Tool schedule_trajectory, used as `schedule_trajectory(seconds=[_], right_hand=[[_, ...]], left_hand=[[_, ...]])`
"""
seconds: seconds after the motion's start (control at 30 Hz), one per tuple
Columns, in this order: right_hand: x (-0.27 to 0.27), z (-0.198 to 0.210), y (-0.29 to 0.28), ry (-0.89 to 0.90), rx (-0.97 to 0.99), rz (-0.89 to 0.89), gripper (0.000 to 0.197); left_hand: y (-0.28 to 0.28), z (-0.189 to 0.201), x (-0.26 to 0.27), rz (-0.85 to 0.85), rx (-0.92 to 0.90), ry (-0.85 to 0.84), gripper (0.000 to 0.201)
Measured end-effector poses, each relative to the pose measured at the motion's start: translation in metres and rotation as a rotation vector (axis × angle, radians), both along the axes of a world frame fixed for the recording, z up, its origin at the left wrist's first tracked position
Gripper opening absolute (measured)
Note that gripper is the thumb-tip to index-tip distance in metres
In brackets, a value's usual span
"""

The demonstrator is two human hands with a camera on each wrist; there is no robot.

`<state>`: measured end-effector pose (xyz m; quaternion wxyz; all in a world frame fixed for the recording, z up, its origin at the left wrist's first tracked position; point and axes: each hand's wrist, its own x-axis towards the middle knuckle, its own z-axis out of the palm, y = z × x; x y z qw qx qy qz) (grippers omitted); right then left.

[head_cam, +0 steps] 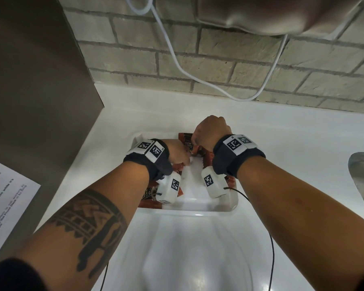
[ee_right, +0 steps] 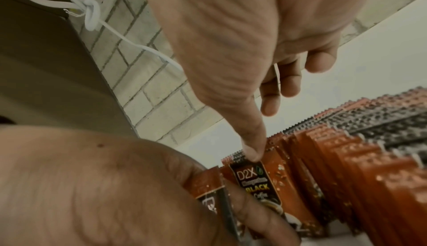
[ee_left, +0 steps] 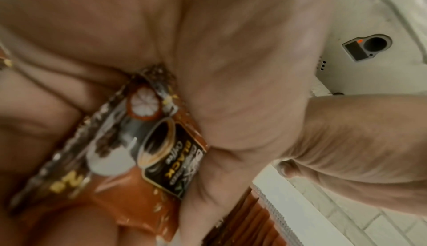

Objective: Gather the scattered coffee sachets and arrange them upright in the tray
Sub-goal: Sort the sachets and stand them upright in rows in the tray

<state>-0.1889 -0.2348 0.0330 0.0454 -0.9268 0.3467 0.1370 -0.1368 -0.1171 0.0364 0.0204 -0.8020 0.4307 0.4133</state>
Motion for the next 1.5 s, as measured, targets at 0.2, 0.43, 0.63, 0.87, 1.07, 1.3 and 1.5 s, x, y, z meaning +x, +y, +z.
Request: schedule_trajectory(seconds=[0.2, 0.43, 0.63, 0.87, 1.07, 1.3, 1.5], right_hand=[[-0.009, 0.006, -0.001, -0.149, 0.145, -0.033, 0.02], [-0.013, 0.011, 0.002, -0.169, 0.149, -0.022, 0.019], [-0.024, 0.027, 0.002, -0.339, 0.175, 0.024, 0.018], [-0.045, 0.046, 0.011, -0.46, 0.565, 0.084, 0.014], [-0.05, 0.054, 0.004, -0.51, 0.573, 0.072, 0.008], [-0.046, 0.063, 0.006, -0.591, 0.562, 0.063, 0.002], [-0.042, 0.066, 0.006, -0.535, 0.381, 0.057, 0.022]], left_hand=[[0.001, 0.002, 0.001, 0.03, -0.01, 0.005, 0.038], [0.002, -0.005, 0.004, 0.133, -0.051, 0.076, 0.028], [0.013, 0.009, 0.011, 0.326, -0.136, 0.254, 0.022], [0.034, 0.022, 0.019, 0.574, -0.455, 0.856, 0.038], [0.044, 0.02, 0.018, 0.53, -0.558, 0.889, 0.049], [0.047, 0.025, 0.01, 0.475, -0.72, 0.651, 0.045], [0.048, 0.028, 0.018, 0.432, -0.346, 0.216, 0.039]])
